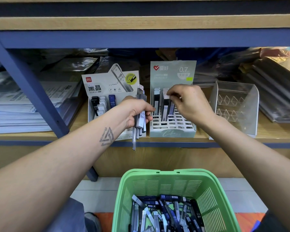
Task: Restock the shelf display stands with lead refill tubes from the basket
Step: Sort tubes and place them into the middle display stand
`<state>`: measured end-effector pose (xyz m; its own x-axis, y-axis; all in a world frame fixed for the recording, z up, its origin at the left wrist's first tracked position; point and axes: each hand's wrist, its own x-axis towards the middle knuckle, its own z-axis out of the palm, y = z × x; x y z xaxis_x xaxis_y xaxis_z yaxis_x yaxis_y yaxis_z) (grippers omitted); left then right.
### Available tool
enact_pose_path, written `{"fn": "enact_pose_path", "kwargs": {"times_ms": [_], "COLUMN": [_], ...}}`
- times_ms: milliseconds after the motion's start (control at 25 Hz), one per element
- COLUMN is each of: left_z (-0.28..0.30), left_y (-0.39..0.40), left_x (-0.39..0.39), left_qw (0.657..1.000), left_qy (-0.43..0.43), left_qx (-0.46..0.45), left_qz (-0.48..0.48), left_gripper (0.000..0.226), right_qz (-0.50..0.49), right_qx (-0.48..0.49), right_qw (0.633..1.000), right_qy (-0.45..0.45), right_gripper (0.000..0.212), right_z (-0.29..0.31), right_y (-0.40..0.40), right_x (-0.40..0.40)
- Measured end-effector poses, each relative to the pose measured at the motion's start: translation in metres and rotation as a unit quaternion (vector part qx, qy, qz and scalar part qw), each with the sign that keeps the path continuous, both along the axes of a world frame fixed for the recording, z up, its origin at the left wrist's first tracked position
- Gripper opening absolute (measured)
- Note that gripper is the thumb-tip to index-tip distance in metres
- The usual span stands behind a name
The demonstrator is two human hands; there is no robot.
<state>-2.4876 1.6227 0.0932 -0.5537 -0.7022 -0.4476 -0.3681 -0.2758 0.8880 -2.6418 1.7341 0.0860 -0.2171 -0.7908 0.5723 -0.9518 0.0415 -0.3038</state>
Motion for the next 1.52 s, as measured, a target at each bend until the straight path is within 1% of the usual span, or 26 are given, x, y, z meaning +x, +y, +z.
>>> {"fn": "enact_pose_path", "kwargs": {"times_ms": [200, 320, 400, 440, 480, 520, 560, 600, 640, 680, 760, 880, 960, 1040, 1080, 1120, 1160, 1200, 1320, 1360, 1440, 1480, 1520], "left_z": [-0.001, 0.000, 0.002, 0.003, 0.003, 0.004, 0.004, 0.004, 0.004, 0.004, 0.004, 0.006, 0.008, 0.010, 0.010, 0.011, 0.011, 0.011, 0.008, 0.008, 0.010, 0.013, 0.015], "left_y": [0.000, 0.002, 0.006, 0.008, 0.009, 0.011, 0.013, 0.015, 0.017, 0.018, 0.021, 0.021, 0.019, 0.015, 0.014, 0.013, 0.012, 0.012, 0.009, 0.009, 0.009, 0.009, 0.008], "left_x": [0.000, 0.001, 0.003, 0.004, 0.004, 0.004, 0.003, 0.002, 0.001, 0.000, -0.001, 0.003, 0.007, 0.010, 0.011, 0.013, 0.014, 0.014, 0.012, 0.012, 0.012, 0.014, 0.017], "left_qw": [1.000, 0.999, 0.997, 0.996, 0.996, 0.995, 0.995, 0.994, 0.993, 0.993, 0.993, 0.991, 0.989, 0.988, 0.987, 0.987, 0.985, 0.985, 0.985, 0.985, 0.985, 0.985, 0.986], "left_qy": [0.007, 0.009, 0.015, 0.022, 0.031, 0.041, 0.049, 0.055, 0.060, 0.062, 0.063, 0.081, 0.103, 0.114, 0.113, 0.107, 0.102, 0.101, 0.122, 0.132, 0.148, 0.146, 0.140], "left_qx": [0.004, 0.012, 0.026, 0.029, 0.025, 0.013, -0.003, -0.020, -0.033, -0.041, -0.046, -0.035, -0.010, 0.007, 0.011, 0.011, 0.009, 0.002, -0.033, -0.043, -0.047, -0.043, -0.037], "left_qz": [-0.015, -0.046, -0.069, -0.078, -0.085, -0.089, -0.092, -0.094, -0.095, -0.095, -0.092, -0.102, -0.107, -0.105, -0.111, -0.123, -0.136, -0.143, -0.114, -0.098, -0.078, -0.079, -0.082], "left_gripper": [0.009, 0.013, 0.017, 0.020, 0.023, 0.027, 0.029, 0.028, 0.026, 0.025, 0.026, 0.025, 0.034, 0.043, 0.042, 0.034, 0.022, 0.016, 0.031, 0.033, 0.033, 0.031, 0.025], "right_qz": [-0.027, -0.040, -0.058, -0.059, -0.048, -0.023, 0.008, 0.036, 0.052, 0.058, 0.055, 0.065, 0.069, 0.070, 0.068, 0.064, 0.061, 0.062, 0.082, 0.087, 0.097, 0.100, 0.103], "right_qx": [0.035, 0.062, 0.060, 0.046, 0.029, 0.022, 0.034, 0.053, 0.071, 0.081, 0.075, 0.057, 0.032, 0.013, 0.005, -0.003, -0.011, -0.020, -0.021, 0.000, 0.043, 0.045, 0.038], "right_qw": [0.999, 0.997, 0.996, 0.997, 0.997, 0.989, 0.969, 0.943, 0.924, 0.914, 0.902, 0.864, 0.832, 0.821, 0.820, 0.818, 0.817, 0.813, 0.793, 0.798, 0.820, 0.827, 0.830], "right_qy": [0.004, 0.015, 0.021, 0.002, -0.054, -0.144, -0.246, -0.327, -0.372, -0.393, -0.421, -0.496, -0.549, -0.566, -0.569, -0.571, -0.573, -0.578, -0.604, -0.597, -0.562, -0.551, -0.546], "right_gripper": [0.025, 0.030, 0.030, 0.028, 0.024, 0.017, 0.013, 0.018, 0.025, 0.029, 0.031, 0.019, 0.013, 0.009, 0.008, 0.008, 0.010, 0.013, 0.019, 0.019, 0.012, 0.007, 0.008], "right_z": [0.006, 0.007, 0.008, 0.009, 0.010, 0.013, 0.017, 0.020, 0.020, 0.020, 0.018, 0.019, 0.022, 0.022, 0.021, 0.020, 0.020, 0.019, 0.018, 0.018, 0.017, 0.018, 0.020], "right_y": [0.000, 0.001, 0.001, 0.000, -0.001, -0.002, -0.002, -0.002, -0.002, -0.003, -0.004, -0.004, -0.001, 0.002, 0.003, 0.003, 0.003, 0.003, 0.002, 0.001, -0.002, -0.003, -0.004], "right_x": [0.003, 0.006, 0.006, 0.007, 0.009, 0.012, 0.017, 0.023, 0.028, 0.031, 0.034, 0.030, 0.021, 0.011, 0.008, 0.005, 0.003, 0.002, 0.006, 0.010, 0.019, 0.024, 0.028]}}
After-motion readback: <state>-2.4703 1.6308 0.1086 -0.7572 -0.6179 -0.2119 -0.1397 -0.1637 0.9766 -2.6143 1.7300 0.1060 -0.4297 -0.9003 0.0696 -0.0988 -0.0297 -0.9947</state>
